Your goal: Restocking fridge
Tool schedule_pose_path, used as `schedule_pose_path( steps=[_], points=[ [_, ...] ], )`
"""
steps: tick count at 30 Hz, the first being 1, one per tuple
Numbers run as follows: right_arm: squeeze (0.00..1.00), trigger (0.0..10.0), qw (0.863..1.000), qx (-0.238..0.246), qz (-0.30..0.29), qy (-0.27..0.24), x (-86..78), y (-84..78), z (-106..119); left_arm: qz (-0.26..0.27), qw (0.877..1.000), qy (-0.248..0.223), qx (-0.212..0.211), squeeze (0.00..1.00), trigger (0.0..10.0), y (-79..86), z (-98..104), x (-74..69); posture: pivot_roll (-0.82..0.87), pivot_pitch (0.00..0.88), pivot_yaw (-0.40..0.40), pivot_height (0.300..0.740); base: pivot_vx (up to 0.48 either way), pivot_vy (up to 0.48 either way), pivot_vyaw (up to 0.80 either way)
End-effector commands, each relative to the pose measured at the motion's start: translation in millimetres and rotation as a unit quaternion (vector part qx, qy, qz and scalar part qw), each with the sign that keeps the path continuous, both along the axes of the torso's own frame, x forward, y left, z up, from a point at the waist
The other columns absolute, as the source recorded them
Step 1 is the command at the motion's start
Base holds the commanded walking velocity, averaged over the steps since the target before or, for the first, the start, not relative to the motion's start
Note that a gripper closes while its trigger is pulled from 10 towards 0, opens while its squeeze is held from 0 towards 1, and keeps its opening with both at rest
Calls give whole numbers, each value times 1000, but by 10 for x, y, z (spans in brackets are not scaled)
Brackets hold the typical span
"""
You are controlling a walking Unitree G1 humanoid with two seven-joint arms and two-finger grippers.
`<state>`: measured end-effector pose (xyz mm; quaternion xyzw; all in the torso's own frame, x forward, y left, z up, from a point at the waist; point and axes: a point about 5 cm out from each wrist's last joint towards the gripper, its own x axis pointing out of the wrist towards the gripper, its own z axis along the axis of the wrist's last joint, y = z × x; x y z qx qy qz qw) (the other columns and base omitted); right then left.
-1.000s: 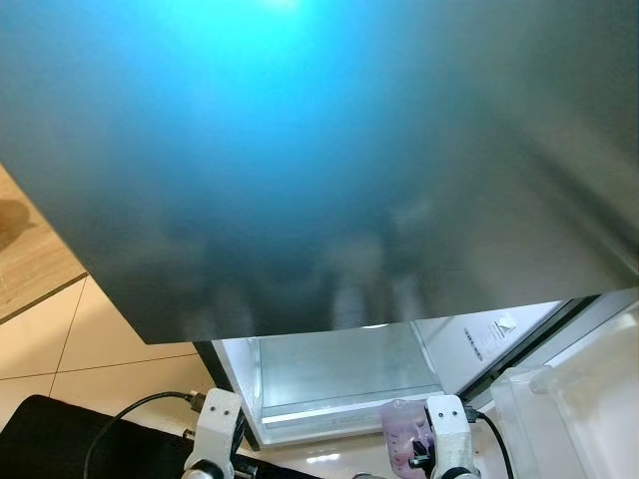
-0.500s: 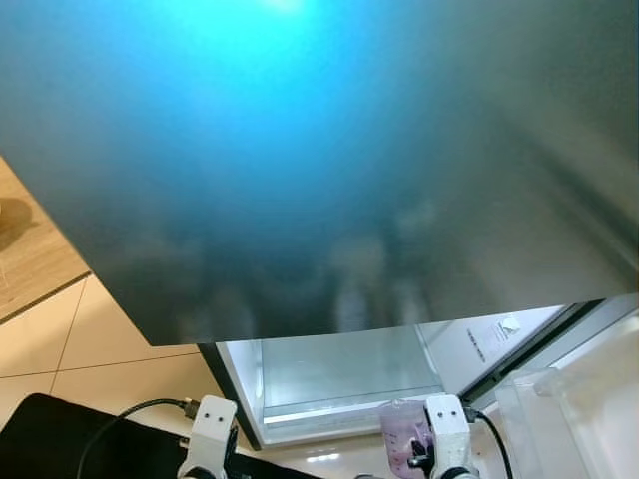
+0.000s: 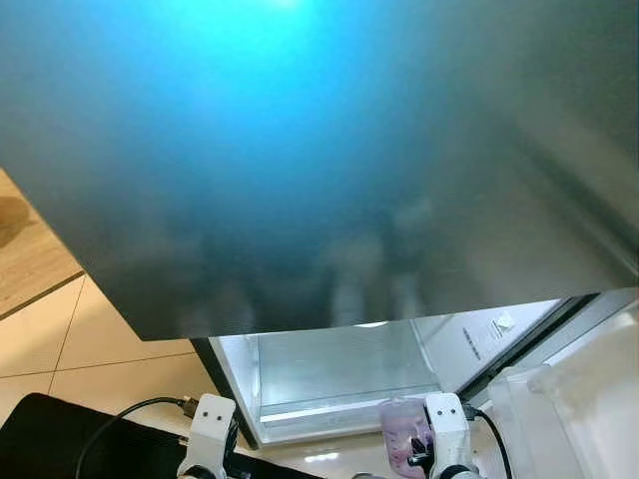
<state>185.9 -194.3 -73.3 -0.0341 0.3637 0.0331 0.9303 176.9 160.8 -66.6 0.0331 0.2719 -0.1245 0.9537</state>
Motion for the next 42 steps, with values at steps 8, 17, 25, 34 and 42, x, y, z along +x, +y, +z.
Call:
schedule_pose_path(
  steps=[8,17,25,34,42],
  points=[
    [0,10000,1000,0,4,9,-44,8,-25,-56,998,-12,0,0,10000,-59,14,-49,-108,110,9,730,0,0,0],
    [0,10000,1000,-3,3,6,-46,4,-23,-80,997,-4,7,0,10000,-79,-5,-69,-109,112,11,695,0,0,0],
    [0,10000,1000,-1,0,7,-54,7,-27,-77,996,32,20,0,10000,-30,-68,-95,-108,111,12,690,0,0,0],
    [0,10000,1000,-2,-1,5,-49,6,-24,-87,995,45,24,0,10000,-48,-85,-88,-107,113,13,676,0,0,0],
    [0,10000,1000,2,-2,4,-55,10,-26,-91,994,53,27,0,10000,-48,-95,-87,-108,112,14,671,0,0,0]
  ],
)
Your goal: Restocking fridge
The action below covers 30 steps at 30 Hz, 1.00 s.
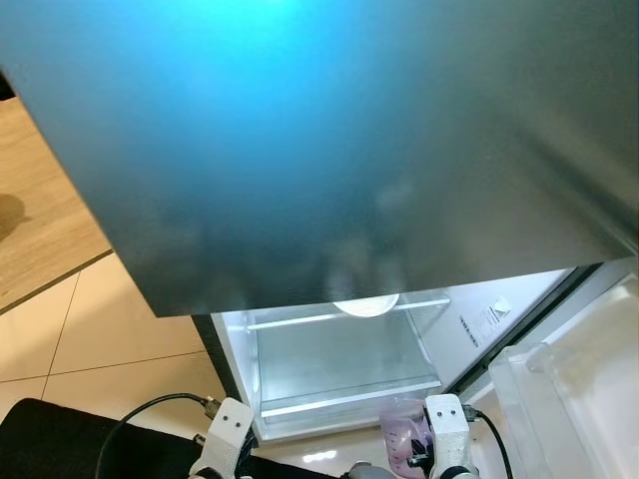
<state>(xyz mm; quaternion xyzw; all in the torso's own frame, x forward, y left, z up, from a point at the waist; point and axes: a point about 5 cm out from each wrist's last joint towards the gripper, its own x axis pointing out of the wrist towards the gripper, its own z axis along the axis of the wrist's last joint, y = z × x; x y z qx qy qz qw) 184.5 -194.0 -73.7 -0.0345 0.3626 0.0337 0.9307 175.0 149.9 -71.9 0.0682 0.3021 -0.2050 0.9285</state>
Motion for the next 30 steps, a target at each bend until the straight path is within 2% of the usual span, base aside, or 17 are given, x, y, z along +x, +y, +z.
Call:
schedule_pose_path(
  steps=[1,8,14,16,19,25,30],
  points=[
    [0,10000,1000,5,-3,3,-41,8,-19,-3,1000,18,13,0,10000,60,-42,-65,-108,113,14,666,0,0,0],
    [0,10000,1000,-1,-9,3,-33,-17,-14,-2,1000,-7,18,0,10000,42,7,19,-110,118,14,656,0,0,0],
    [0,10000,1000,3,-14,-11,-3,-30,12,-45,998,-25,18,0,10000,54,41,8,-114,123,17,656,0,0,0],
    [0,10000,1000,6,-19,-24,25,-31,36,-74,996,-35,18,0,10000,19,58,10,-116,125,19,656,0,0,0],
    [0,10000,999,8,-23,-33,45,-30,52,-82,996,-37,19,0,10000,10,63,13,-117,127,20,656,0,0,0],
    [0,10000,995,27,-35,-90,193,-15,173,-119,991,-52,24,0,10000,-29,84,9,-116,132,21,656,0,0,0],
    [0,10000,991,40,-33,-125,285,-4,257,-125,989,-70,37,0,10000,-25,109,34,-116,133,21,656,0,0,0]
  ],
)
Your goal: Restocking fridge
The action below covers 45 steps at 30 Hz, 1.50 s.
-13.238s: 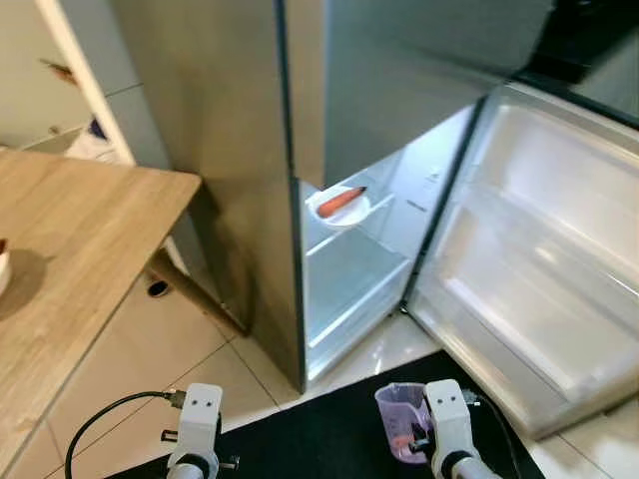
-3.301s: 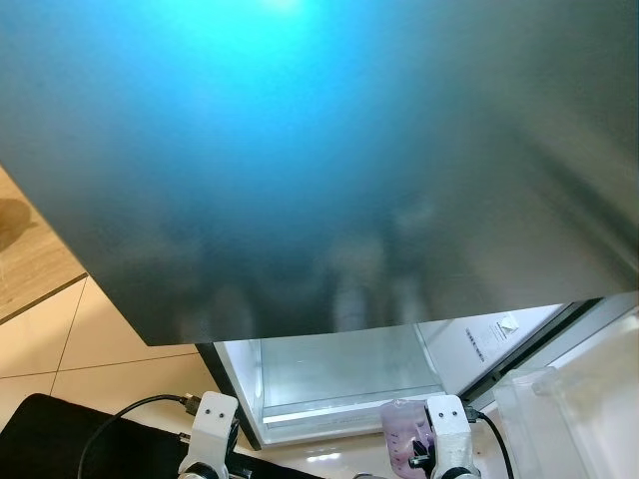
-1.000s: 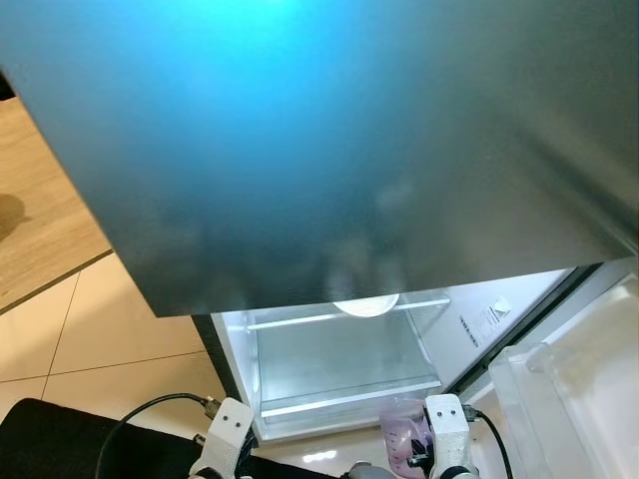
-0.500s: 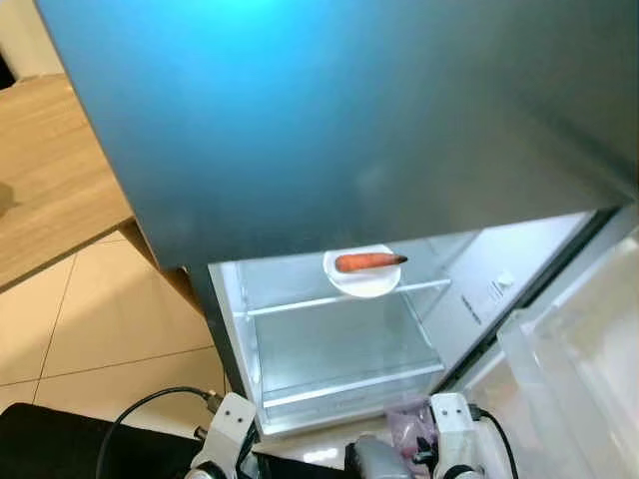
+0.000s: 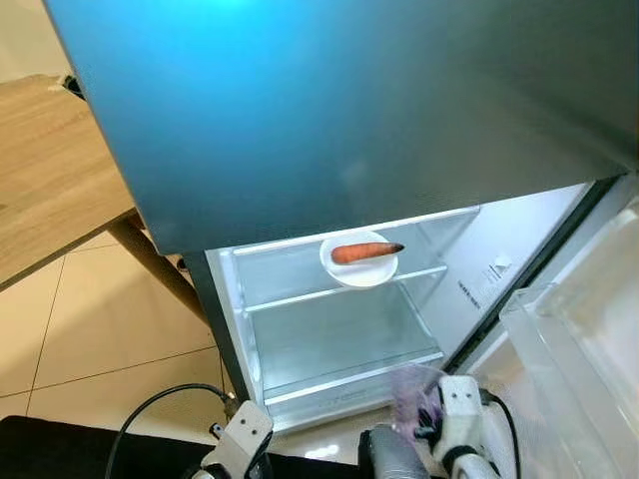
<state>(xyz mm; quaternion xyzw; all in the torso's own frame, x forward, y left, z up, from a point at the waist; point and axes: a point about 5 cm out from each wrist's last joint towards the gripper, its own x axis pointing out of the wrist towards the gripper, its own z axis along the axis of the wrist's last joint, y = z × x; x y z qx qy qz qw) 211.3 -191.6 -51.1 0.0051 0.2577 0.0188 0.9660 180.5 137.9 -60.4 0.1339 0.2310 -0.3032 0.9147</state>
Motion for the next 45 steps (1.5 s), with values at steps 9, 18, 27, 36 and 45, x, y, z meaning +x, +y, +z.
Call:
schedule_pose_path(
  steps=[9,18,27,36,45],
  points=[
    [0,10000,996,23,7,-87,236,-9,239,6,994,-107,-18,0,10000,-50,247,261,-119,139,21,656,0,0,0],
    [0,10000,989,32,16,-140,343,-17,389,-34,980,-185,-57,0,10000,-175,465,339,-118,138,18,656,0,0,0],
    [0,10000,960,29,54,-272,387,-149,790,-54,967,-236,-83,0,10000,-244,660,393,-115,149,35,656,0,0,0],
    [0,10000,920,38,70,-384,453,-156,1347,-61,958,-261,-102,0,10000,-252,806,420,-122,151,51,656,0,0,0],
    [0,10000,901,55,102,-418,445,-6,1627,-72,959,-256,-103,0,10000,-282,839,414,-121,146,49,656,0,0,0]
  ],
)
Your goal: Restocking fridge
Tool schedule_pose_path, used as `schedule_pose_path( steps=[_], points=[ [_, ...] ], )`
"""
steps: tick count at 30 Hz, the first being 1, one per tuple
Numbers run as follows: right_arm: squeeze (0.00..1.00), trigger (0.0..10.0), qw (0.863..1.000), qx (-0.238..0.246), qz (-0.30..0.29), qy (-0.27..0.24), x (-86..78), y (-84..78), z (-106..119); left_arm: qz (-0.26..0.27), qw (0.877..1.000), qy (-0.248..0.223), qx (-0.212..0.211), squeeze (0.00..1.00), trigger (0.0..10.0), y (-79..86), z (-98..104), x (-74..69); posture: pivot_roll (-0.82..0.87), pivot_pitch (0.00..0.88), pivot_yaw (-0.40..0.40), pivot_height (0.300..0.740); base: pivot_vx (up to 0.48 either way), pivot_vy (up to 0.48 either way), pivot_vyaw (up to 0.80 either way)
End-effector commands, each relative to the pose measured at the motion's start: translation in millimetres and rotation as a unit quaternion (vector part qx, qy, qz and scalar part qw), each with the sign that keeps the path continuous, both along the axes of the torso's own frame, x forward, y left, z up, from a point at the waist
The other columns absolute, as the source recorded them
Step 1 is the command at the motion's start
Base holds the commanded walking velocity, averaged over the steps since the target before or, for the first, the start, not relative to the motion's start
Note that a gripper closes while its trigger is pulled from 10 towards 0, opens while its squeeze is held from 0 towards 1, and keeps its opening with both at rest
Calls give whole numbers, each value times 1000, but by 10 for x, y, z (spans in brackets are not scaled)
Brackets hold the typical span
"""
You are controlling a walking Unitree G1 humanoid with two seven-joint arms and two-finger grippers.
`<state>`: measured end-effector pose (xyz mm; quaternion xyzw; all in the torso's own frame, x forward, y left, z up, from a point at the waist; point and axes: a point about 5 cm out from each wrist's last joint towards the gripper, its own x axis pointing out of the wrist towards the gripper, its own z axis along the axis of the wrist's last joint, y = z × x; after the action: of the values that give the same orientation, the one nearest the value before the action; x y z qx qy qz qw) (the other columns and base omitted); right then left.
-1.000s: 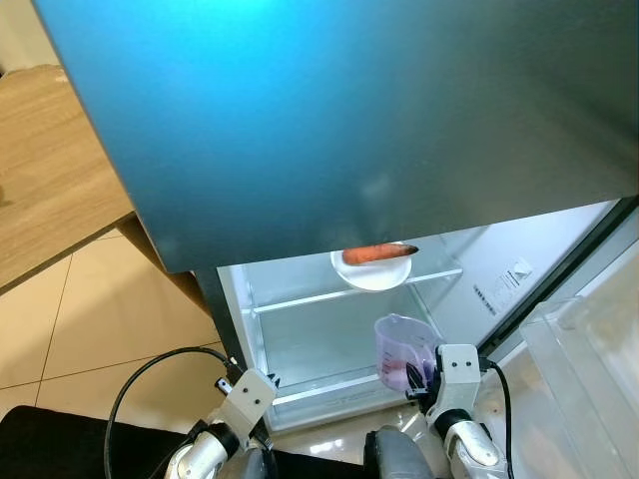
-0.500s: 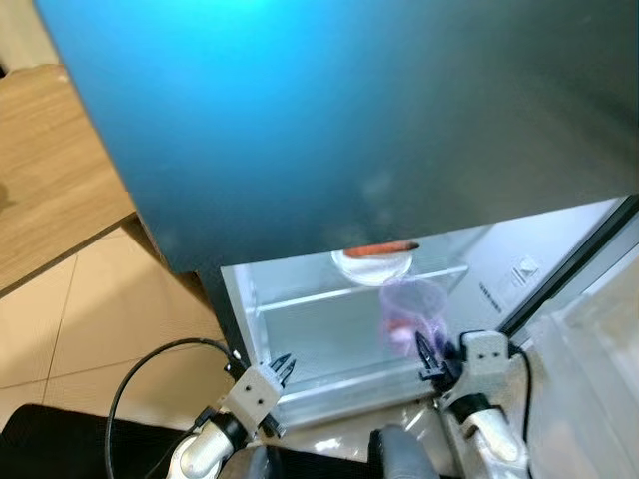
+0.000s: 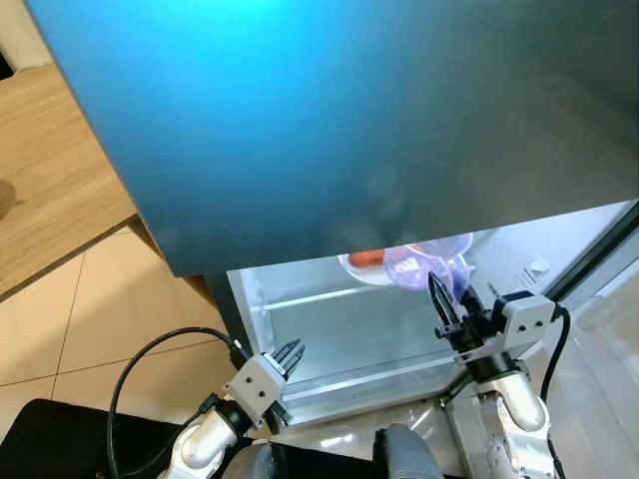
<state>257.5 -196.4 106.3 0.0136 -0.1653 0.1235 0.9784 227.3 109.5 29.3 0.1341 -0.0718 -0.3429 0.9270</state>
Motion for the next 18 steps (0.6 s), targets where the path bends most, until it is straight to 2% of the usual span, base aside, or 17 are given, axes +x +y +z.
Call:
schedule_pose_path(
  steps=[1,8,11,15,18],
  points=[
    [0,10000,1000,13,12,-13,-11,56,105,1,1000,21,0,0,10000,3,-64,-56,-120,146,49,656,0,0,0],
    [0,10000,998,30,28,-43,65,140,373,-1,1000,24,-4,0,10000,6,-72,-65,-122,149,51,656,0,0,0],
    [0,10000,998,33,33,-48,82,160,421,-2,1000,24,-4,0,10000,3,-68,-65,-122,150,51,656,0,0,0],
    [0,10000,997,38,42,-47,201,226,516,-7,1000,17,-15,0,10000,-43,-15,9,-120,151,46,656,0,0,0],
    [0,10000,999,29,31,-30,285,231,500,-14,1000,11,-24,0,10000,-101,32,52,-119,157,42,656,0,0,0]
  ],
)
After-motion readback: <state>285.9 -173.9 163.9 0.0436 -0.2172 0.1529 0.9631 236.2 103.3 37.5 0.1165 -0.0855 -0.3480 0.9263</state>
